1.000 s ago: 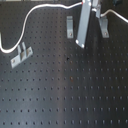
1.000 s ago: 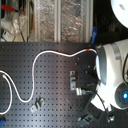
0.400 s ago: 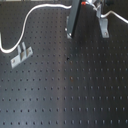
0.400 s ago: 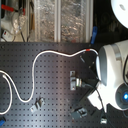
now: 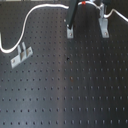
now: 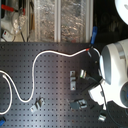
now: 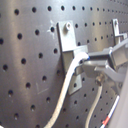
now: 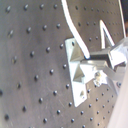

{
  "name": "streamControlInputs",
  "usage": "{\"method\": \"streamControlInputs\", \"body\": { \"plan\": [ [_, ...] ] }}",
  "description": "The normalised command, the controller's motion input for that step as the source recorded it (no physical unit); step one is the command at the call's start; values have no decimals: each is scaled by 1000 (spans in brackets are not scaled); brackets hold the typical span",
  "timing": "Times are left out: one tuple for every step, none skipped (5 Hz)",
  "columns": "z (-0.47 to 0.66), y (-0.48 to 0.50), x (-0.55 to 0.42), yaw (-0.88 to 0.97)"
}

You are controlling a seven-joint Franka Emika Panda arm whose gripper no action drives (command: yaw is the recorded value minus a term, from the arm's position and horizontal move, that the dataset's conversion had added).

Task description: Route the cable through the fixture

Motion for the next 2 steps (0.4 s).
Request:
{"method": "streamControlInputs", "body": {
  "plan": [
    [0, -36, -84, 0],
    [3, 3, -446, 23]
  ]
}}
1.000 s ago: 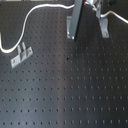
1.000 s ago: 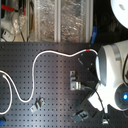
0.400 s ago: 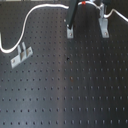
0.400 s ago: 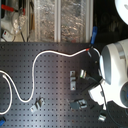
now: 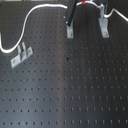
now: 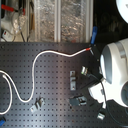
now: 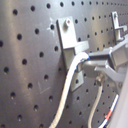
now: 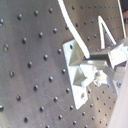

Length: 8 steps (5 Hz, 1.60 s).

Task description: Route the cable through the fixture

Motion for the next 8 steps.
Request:
{"method": "streamControlInputs", "body": {
  "plan": [
    [3, 183, -227, 51],
    [1, 195, -96, 43],
    [0, 160, -76, 9],
    [109, 53, -89, 37],
    [108, 64, -27, 6],
    [117, 2, 2, 20],
    [101, -34, -36, 0],
    [91, -117, -58, 0]
  ]
}}
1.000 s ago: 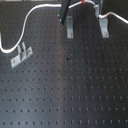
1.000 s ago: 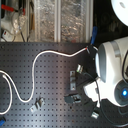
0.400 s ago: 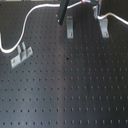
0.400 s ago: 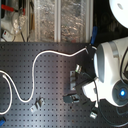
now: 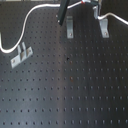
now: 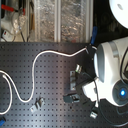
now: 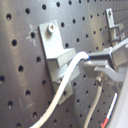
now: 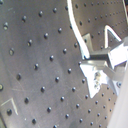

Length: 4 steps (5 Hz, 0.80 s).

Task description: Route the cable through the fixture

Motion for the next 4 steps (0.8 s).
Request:
{"method": "streamControlInputs", "body": {
  "plan": [
    [92, -112, 43, 0],
    [109, -85, 41, 0],
    [260, -55, 29, 0],
    [415, -58, 15, 0]
  ]
}}
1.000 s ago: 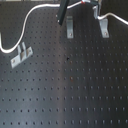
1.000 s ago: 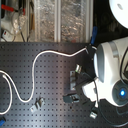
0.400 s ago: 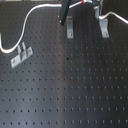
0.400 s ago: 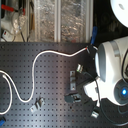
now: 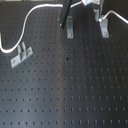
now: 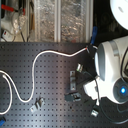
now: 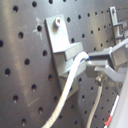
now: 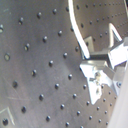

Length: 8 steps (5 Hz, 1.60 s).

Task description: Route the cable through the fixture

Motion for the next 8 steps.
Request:
{"method": "streamControlInputs", "body": {
  "plan": [
    [97, 1, 1, 0],
    [-9, 96, -45, 0],
    [6, -199, -427, 14],
    [-95, -192, -420, 49],
    [-159, -141, -329, 54],
    [-492, 105, -392, 0],
    [-486, 146, -525, -206],
    [-204, 121, -536, -391]
  ]
}}
